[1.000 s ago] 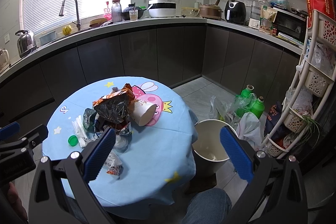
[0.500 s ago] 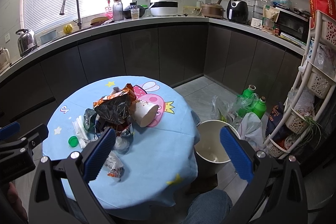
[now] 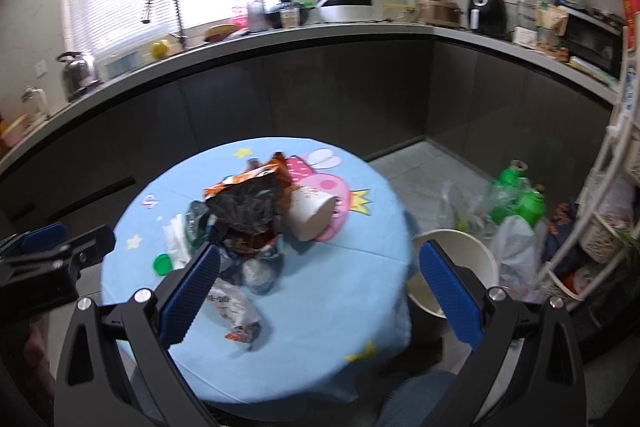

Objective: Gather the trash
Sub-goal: 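Grasp the orange chip bag from the pile with the right gripper, then grasp the white printed wrapper with the left gripper while the right carries the chip bag, then drop the chip bag and wrapper into the white bucket from both grippers, then bring both tools back over the table pile, then grasp the white tissue with the left gripper while the right grasps the red packet, then carry tissue and red packet to the white bucket and release both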

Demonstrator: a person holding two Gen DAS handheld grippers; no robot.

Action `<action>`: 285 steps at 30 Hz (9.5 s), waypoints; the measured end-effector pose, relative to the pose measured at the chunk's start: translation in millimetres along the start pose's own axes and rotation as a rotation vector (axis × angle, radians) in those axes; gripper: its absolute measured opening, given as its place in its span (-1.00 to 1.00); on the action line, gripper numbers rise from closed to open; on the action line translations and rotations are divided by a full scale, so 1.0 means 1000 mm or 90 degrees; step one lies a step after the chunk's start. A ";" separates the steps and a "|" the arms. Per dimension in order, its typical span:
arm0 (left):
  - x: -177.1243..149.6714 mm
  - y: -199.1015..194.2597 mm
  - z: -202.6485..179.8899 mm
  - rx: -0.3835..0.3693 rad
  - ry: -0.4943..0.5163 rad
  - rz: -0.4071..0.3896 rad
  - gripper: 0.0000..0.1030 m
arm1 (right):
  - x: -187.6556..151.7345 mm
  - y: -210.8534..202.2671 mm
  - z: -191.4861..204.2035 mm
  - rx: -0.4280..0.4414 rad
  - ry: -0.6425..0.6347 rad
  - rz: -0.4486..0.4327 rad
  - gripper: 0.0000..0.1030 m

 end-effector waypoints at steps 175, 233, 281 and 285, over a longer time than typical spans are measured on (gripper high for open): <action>0.032 0.226 -0.341 -0.334 0.120 0.188 0.79 | -0.118 0.171 -0.272 -0.107 0.186 0.108 0.44; -0.039 0.133 0.076 -0.082 -0.131 0.180 0.29 | -0.030 0.201 0.034 0.169 -0.020 0.200 -0.65; 0.049 0.061 -0.069 -0.251 0.034 0.080 -0.96 | 0.016 0.068 -0.005 0.122 -0.032 0.000 -0.91; 0.054 0.064 -0.102 -0.277 0.061 0.083 -0.96 | 0.017 0.061 -0.030 0.095 -0.010 -0.013 -0.91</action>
Point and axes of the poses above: each gripper's, at about its wrist camera, not at the fingertips, and y roughly the way its jaws point, z to its left, x to its top, the point moved 7 cm from there along y, roughly the way its jaws point, and after that the axes turned 1 degree about x, right-handed, at the moved point
